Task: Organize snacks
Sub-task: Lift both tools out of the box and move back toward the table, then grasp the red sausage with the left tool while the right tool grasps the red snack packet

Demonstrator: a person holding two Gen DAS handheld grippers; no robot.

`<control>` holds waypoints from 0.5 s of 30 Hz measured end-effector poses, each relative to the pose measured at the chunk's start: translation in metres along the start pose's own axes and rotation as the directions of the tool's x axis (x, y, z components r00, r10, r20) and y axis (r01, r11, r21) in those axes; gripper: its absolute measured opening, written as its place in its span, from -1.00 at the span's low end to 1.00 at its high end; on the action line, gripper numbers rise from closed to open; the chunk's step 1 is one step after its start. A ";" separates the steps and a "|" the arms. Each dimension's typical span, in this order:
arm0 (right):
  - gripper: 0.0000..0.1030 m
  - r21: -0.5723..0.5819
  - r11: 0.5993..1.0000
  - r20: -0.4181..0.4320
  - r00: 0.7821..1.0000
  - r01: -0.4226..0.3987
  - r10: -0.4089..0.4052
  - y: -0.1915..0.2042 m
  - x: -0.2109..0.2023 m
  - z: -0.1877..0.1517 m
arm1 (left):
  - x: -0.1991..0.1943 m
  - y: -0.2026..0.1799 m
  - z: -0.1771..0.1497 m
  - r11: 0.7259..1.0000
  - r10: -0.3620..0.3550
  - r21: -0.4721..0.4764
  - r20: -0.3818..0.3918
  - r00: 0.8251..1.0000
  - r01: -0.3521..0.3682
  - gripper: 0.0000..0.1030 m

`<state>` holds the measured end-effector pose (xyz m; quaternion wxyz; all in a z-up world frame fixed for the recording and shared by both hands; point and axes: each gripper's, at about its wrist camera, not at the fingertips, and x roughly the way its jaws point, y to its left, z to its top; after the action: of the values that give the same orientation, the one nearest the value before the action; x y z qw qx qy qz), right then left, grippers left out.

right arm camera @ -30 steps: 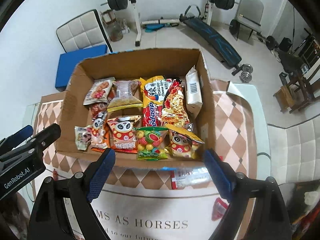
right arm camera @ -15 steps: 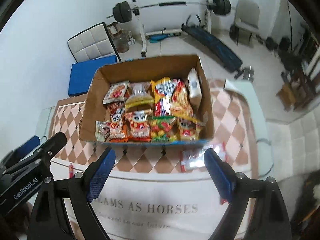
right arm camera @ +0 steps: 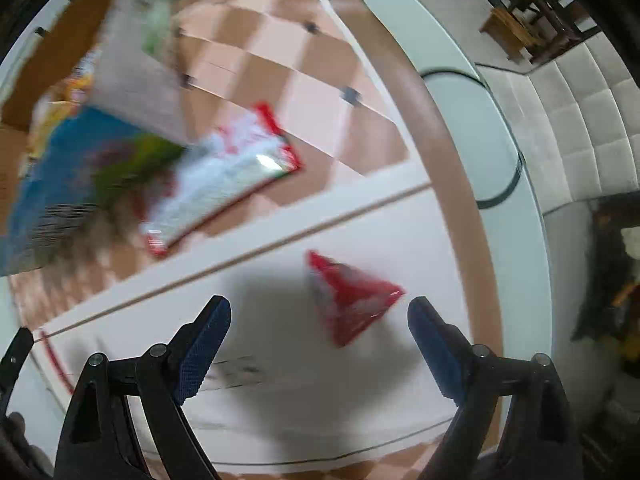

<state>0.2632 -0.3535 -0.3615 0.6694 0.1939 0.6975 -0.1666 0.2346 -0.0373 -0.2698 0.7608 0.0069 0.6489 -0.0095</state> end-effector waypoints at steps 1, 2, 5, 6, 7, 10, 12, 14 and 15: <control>0.79 0.003 1.000 -0.011 1.000 0.005 -0.005 -0.003 0.005 0.001 | 0.006 -0.004 -0.002 1.000 0.002 0.007 -0.014 1.000 -0.002 0.69; 0.79 0.013 1.000 -0.023 1.000 0.007 -0.007 -0.006 0.013 0.003 | 0.011 -0.008 -0.005 1.000 0.006 0.017 -0.029 1.000 -0.005 0.69; 0.79 0.012 0.999 -0.050 0.998 0.031 -0.031 -0.010 0.032 0.007 | 0.023 -0.013 -0.010 0.999 0.010 0.034 -0.061 0.998 -0.008 0.69; 0.70 0.007 0.999 -0.053 0.998 0.032 -0.032 -0.009 0.037 0.008 | 0.025 -0.014 -0.012 0.999 0.012 0.038 -0.068 0.998 -0.010 0.69; 0.56 0.001 1.000 -0.046 0.999 0.029 -0.029 -0.008 0.040 0.008 | 0.027 -0.013 -0.013 0.999 0.011 0.038 -0.075 0.997 -0.008 0.69; 0.10 0.015 1.000 0.003 1.000 0.023 -0.023 -0.007 0.036 0.007 | 0.030 -0.007 -0.017 0.999 -0.002 0.033 -0.093 0.996 0.005 0.69; -0.10 0.006 1.000 0.025 0.999 0.022 -0.023 0.000 0.030 0.006 | 0.031 0.000 -0.019 0.999 -0.016 0.027 -0.107 0.994 0.019 0.69; -0.12 -0.029 1.000 0.029 1.000 0.006 -0.005 0.014 0.026 0.003 | 0.030 0.010 -0.022 1.000 -0.015 0.020 -0.113 0.993 0.018 0.69; -0.12 -0.050 0.999 0.030 1.000 0.000 0.001 0.021 0.024 0.001 | 0.029 0.018 -0.024 1.000 -0.008 0.018 -0.115 0.993 0.010 0.69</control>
<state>0.2739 -0.3341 -0.3850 0.6845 0.1747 0.6913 -0.1519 0.2157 -0.0193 -0.3027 0.7221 0.0115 0.6914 -0.0184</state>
